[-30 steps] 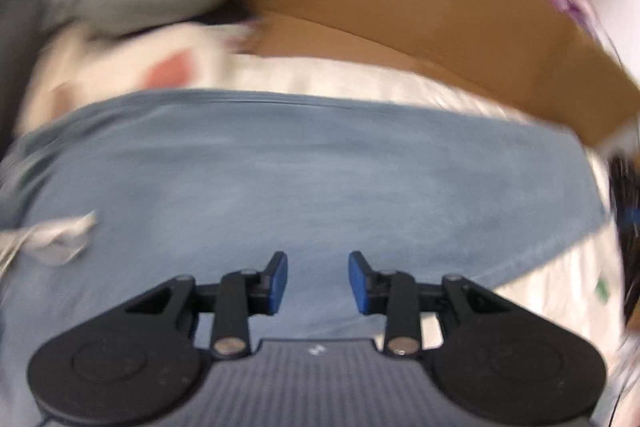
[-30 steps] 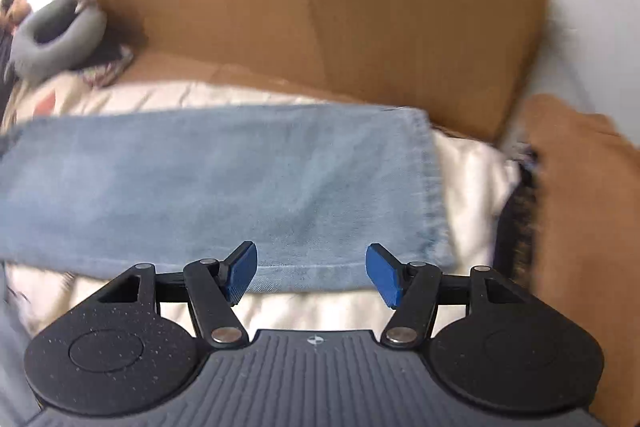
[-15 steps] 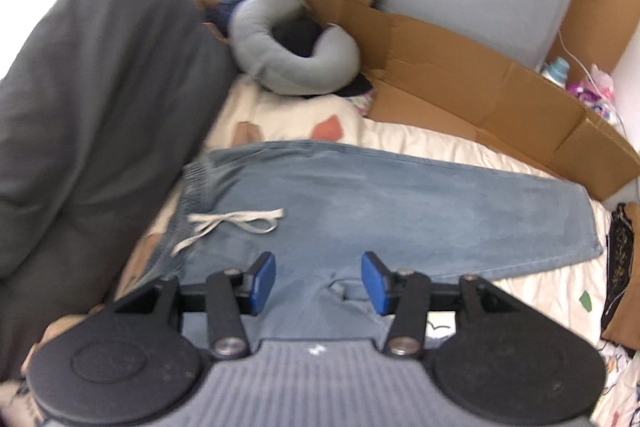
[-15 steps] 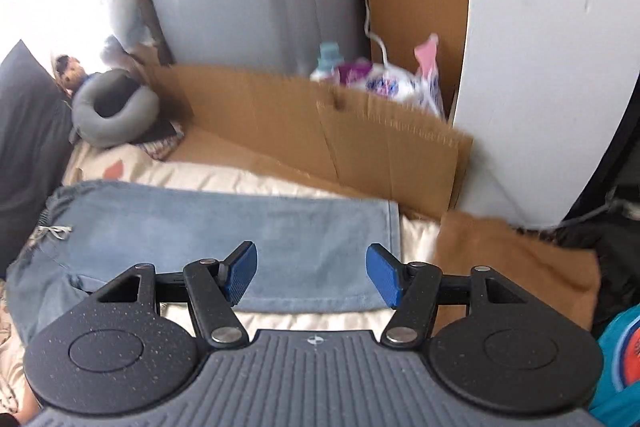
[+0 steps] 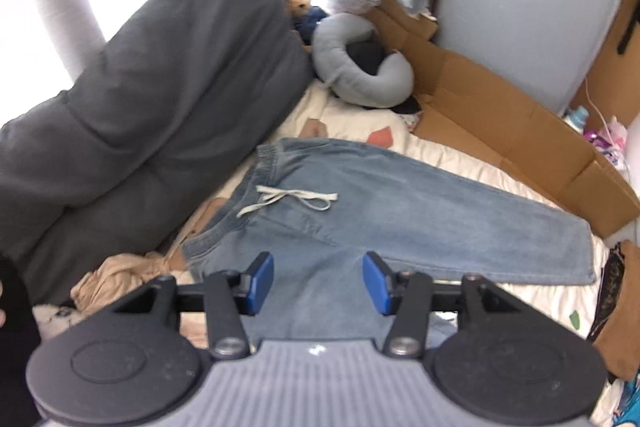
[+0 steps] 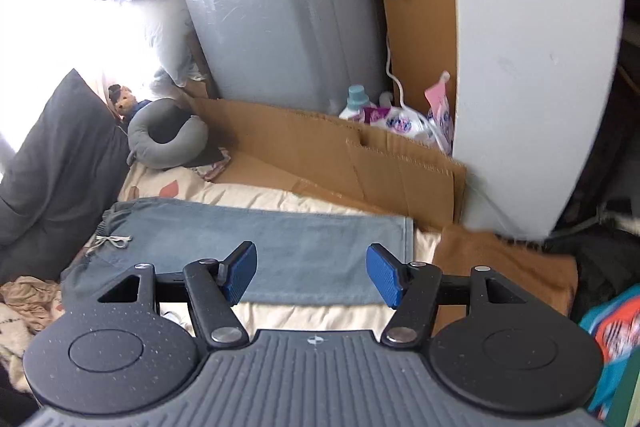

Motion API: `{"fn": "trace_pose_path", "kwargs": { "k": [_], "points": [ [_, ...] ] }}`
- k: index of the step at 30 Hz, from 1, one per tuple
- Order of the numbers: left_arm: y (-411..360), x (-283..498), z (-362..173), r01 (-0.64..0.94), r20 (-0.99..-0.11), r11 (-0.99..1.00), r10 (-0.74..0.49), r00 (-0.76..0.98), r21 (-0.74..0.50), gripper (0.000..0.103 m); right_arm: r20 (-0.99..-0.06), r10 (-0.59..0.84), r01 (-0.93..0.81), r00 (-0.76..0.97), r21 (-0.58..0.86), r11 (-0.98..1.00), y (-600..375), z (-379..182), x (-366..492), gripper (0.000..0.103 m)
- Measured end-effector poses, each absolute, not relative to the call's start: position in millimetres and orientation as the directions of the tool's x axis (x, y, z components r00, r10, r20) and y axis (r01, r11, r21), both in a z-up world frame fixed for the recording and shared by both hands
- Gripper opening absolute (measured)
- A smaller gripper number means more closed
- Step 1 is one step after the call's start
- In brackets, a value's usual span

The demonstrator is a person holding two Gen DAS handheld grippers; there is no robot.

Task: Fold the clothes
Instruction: 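Raise both open tools above the flattened jeans, then move the right tool to the jeans leg hem and grasp it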

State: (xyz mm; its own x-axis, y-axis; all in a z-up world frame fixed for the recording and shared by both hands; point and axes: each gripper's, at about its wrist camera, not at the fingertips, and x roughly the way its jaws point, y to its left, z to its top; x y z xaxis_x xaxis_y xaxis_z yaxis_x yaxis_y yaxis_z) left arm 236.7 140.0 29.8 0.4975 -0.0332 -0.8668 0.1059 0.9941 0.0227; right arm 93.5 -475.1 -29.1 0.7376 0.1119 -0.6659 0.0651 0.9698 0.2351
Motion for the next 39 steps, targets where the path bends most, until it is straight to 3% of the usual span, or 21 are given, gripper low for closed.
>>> {"fn": "trace_pose_path", "kwargs": {
  "k": [17,33,39],
  "points": [
    [210.1,175.7,-4.3,-0.023,-0.834,0.993,-0.082,0.545,-0.113,0.053,-0.699,0.137,0.109,0.702,0.296,0.949,-448.8,-92.3,-15.8,0.067],
    [271.9,138.1,-118.0,-0.181,-0.814,0.967,-0.044,0.579,-0.18,0.053,-0.787,0.198,0.176,0.584,0.361,0.916,-431.9,-228.5,-70.6,0.067],
    [280.6,130.7,-168.1,-0.224,-0.848,0.958,-0.037,0.529,-0.182,0.053,-0.814,0.259,0.214,0.521,0.417,0.883,-423.8,-286.0,-90.6,0.066]
  ]
}}
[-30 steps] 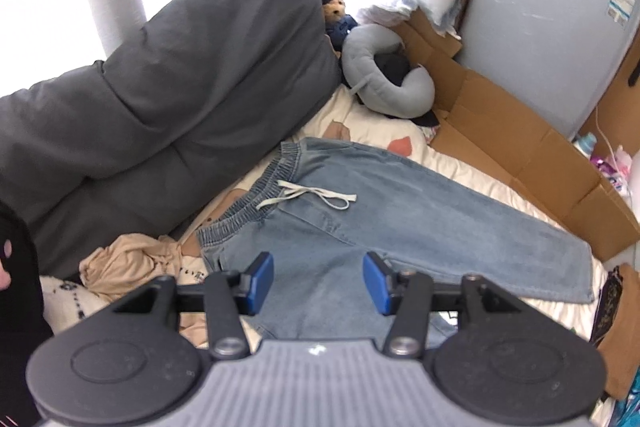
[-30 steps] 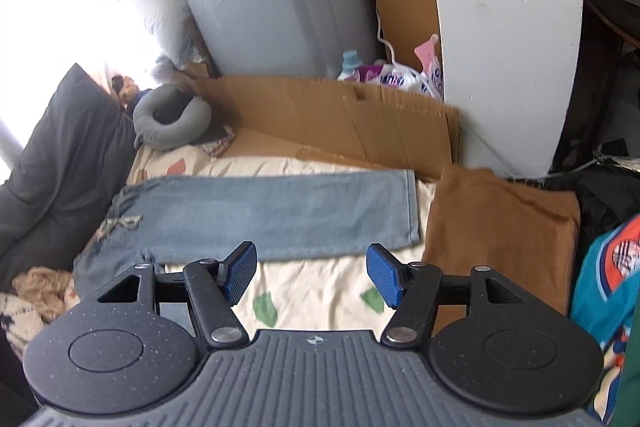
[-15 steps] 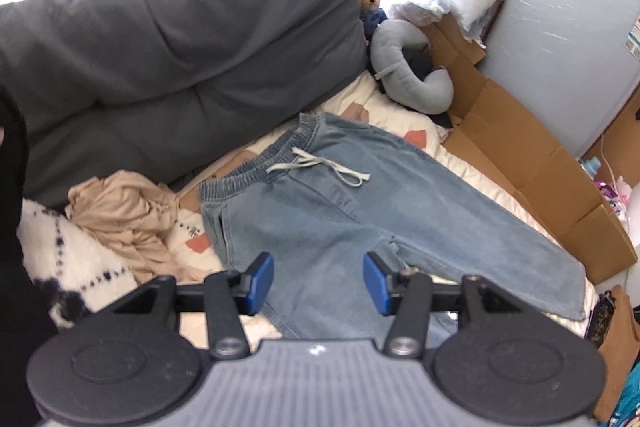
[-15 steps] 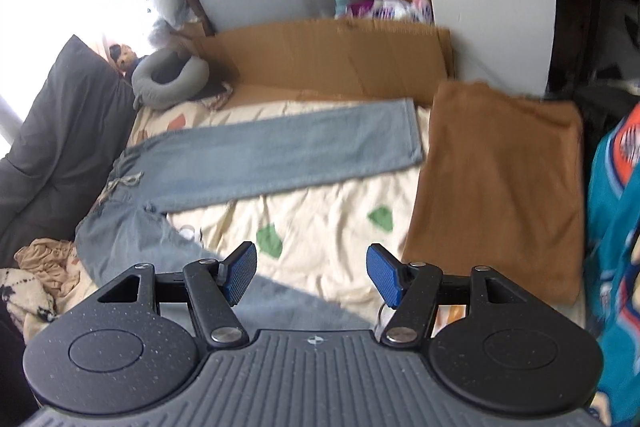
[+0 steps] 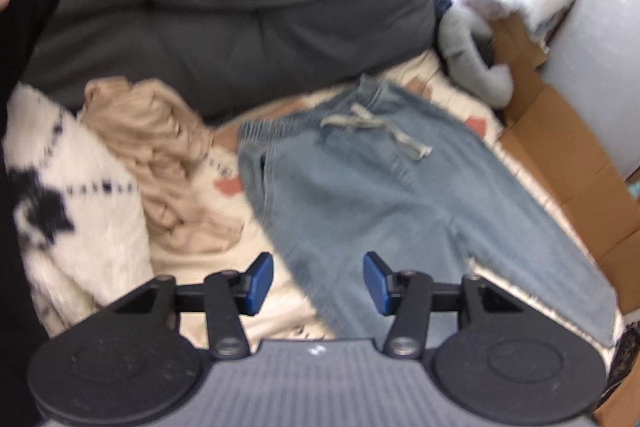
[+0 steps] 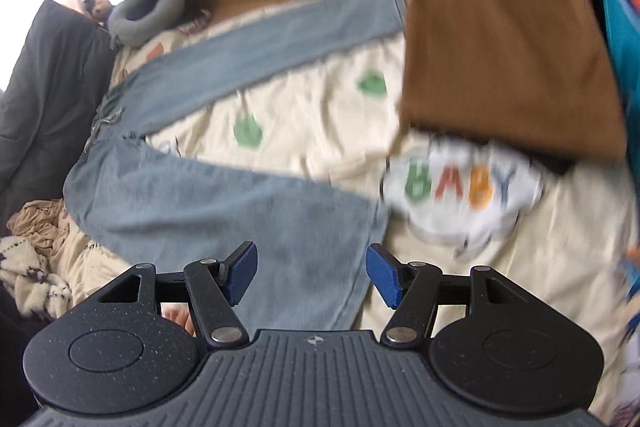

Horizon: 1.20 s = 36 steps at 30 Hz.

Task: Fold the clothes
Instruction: 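Move the right tool to the jeans leg hem and grasp it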

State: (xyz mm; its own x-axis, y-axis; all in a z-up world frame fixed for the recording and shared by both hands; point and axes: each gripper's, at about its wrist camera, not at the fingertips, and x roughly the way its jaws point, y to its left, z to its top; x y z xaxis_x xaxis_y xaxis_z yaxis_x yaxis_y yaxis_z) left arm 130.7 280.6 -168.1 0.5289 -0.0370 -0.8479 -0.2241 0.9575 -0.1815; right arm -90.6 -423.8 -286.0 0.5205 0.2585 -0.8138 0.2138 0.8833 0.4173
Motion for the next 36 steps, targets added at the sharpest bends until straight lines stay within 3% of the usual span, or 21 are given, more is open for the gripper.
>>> {"fn": "trace_pose_path", "kwargs": {
  "k": [23,31,36],
  "points": [
    [260.9,105.4,-261.7,-0.231,-0.925,0.958,-0.075,0.374,-0.171,0.055,-0.802,0.484,0.58,0.349,0.591,0.561,-407.3,-443.6,-119.4,0.064],
    [259.2,92.0,-273.1,-0.261,-0.932,0.946,-0.094,0.351,-0.194,0.056,-0.719,0.564,0.674,0.406,0.652,0.346,-406.5,-467.0,-137.2,0.064],
    [255.0,87.7,-274.4,-0.262,-0.93,0.942,-0.108,0.352,-0.209,0.056,-0.66,0.595,0.652,0.459,0.705,0.279,-409.8,-461.3,-140.8,0.058]
  ]
}}
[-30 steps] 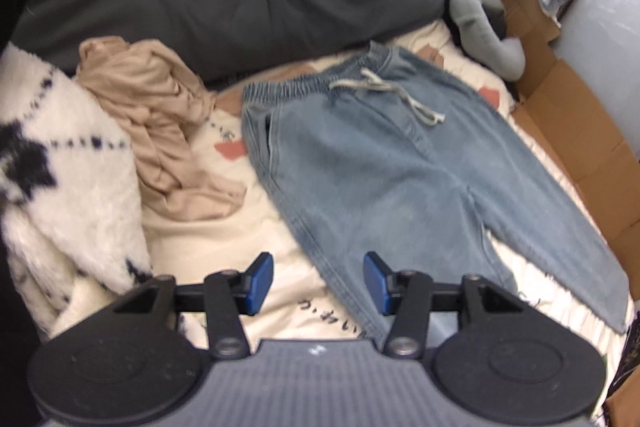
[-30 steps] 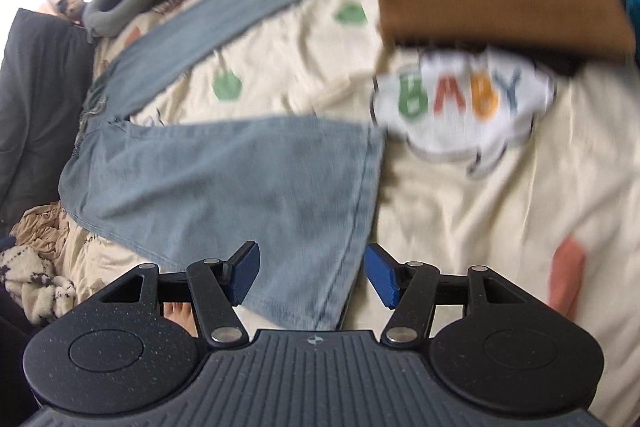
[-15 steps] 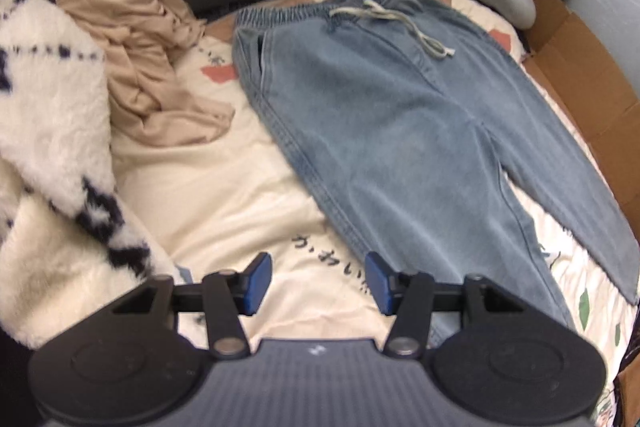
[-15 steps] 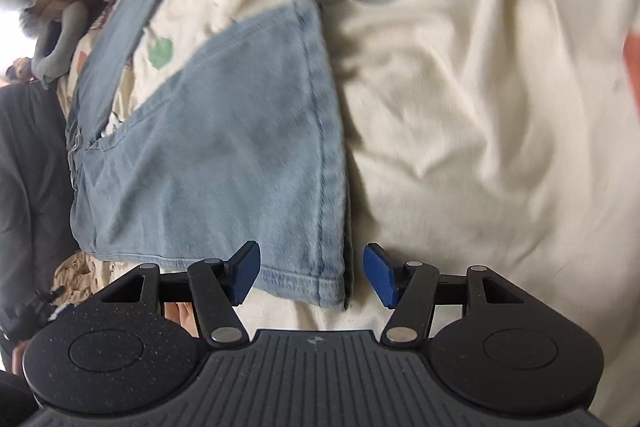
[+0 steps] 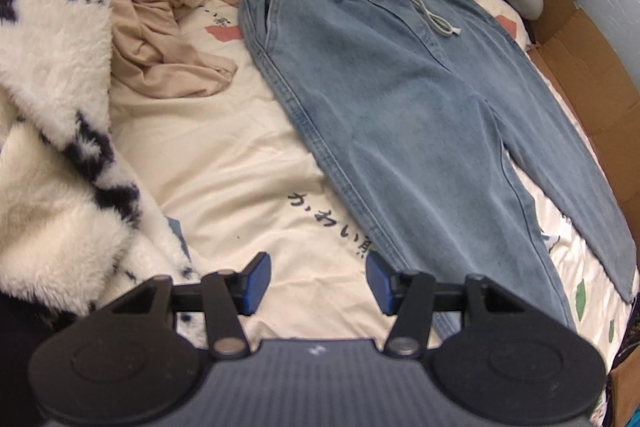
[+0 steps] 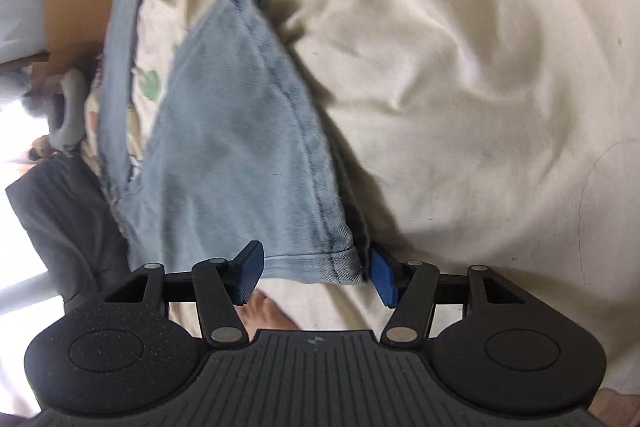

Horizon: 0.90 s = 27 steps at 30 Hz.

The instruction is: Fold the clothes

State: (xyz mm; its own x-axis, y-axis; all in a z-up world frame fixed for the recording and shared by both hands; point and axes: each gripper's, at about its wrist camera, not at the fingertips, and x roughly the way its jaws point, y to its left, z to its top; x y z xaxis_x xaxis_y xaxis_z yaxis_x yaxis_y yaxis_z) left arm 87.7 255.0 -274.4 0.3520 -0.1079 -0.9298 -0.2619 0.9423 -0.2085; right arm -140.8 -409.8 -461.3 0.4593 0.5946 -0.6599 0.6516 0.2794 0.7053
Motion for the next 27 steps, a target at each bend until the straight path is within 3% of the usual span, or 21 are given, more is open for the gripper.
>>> {"fn": "trace_pose_path", "kwargs": {
  "k": [2,5,11,13,14,27],
  "points": [
    [253.7,87.0,-275.4,-0.26,-0.929,0.942,-0.113,0.353,-0.214,0.056,-0.642,0.603,0.627,0.473,0.726,0.281,-411.1,-453.9,-139.8,0.055],
    [252.4,86.4,-278.2,-0.262,-0.928,0.939,-0.12,0.354,-0.222,0.055,-0.63,0.597,0.605,0.497,0.744,0.282,-410.7,-445.1,-138.2,0.041],
    [252.2,89.0,-288.5,-0.268,-0.93,0.934,-0.136,0.342,-0.235,0.055,-0.66,0.592,0.618,0.463,0.719,0.318,-409.3,-455.9,-129.6,0.031],
    [253.2,90.7,-292.2,-0.276,-0.93,0.93,-0.14,0.341,-0.241,0.055,-0.681,0.586,0.621,0.439,0.702,0.349,-407.7,-457.2,-124.6,0.019],
    [253.7,92.0,-294.0,-0.283,-0.929,0.927,-0.143,0.342,-0.246,0.055,-0.691,0.583,0.622,0.428,0.693,0.365,-406.9,-457.9,-122.1,0.009],
    [256.9,117.6,-338.5,-0.374,-0.889,0.841,-0.24,0.39,-0.391,0.051,-0.777,0.537,0.553,0.328,0.619,0.557,-403.0,-380.3,-108.6,0.008]
  ]
}}
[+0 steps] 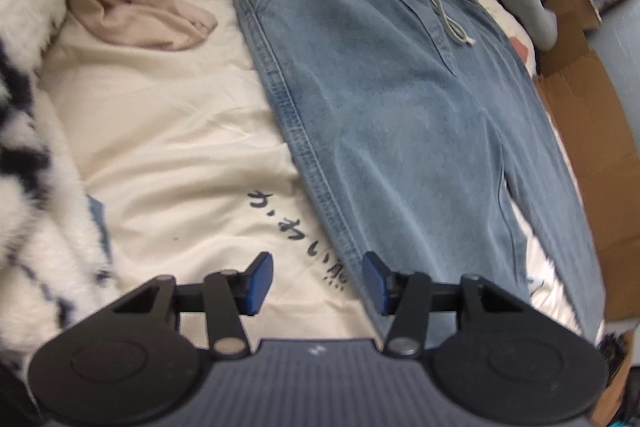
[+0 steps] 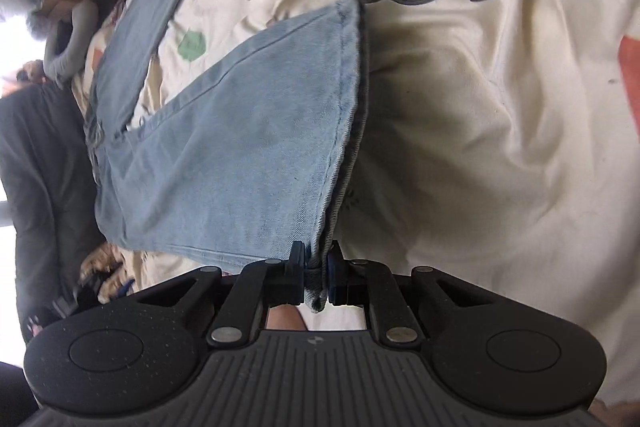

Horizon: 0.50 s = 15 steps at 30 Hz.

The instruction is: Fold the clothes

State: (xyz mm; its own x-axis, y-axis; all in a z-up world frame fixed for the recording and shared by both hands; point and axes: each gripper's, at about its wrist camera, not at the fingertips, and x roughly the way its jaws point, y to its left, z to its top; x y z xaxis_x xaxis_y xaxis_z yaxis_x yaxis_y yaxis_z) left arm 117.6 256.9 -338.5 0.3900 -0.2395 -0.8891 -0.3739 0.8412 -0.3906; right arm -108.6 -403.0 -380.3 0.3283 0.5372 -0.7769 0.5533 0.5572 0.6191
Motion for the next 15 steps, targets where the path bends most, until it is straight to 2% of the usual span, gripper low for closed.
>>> {"fn": "trace_pose_path", "kwargs": {
  "k": [5,11,15],
  "points": [
    [260.0,130.1,-356.8,-0.398,-0.873,0.81,-0.263,0.41,-0.431,0.049,-0.802,0.522,0.538,0.291,0.588,0.604,-396.1,-356.0,-109.8,0.008],
    [272.1,147.6,-372.6,-0.435,-0.862,0.776,-0.266,0.432,-0.457,0.04,-0.826,0.5,0.548,0.26,0.553,0.628,-389.0,-342.1,-113.0,0.008],
    [282.2,163.0,-377.6,-0.436,-0.839,0.752,-0.283,0.464,-0.495,0.023,-0.836,0.49,0.55,0.246,0.537,0.64,-386.4,-333.7,-114.1,0.008]
  ]
}}
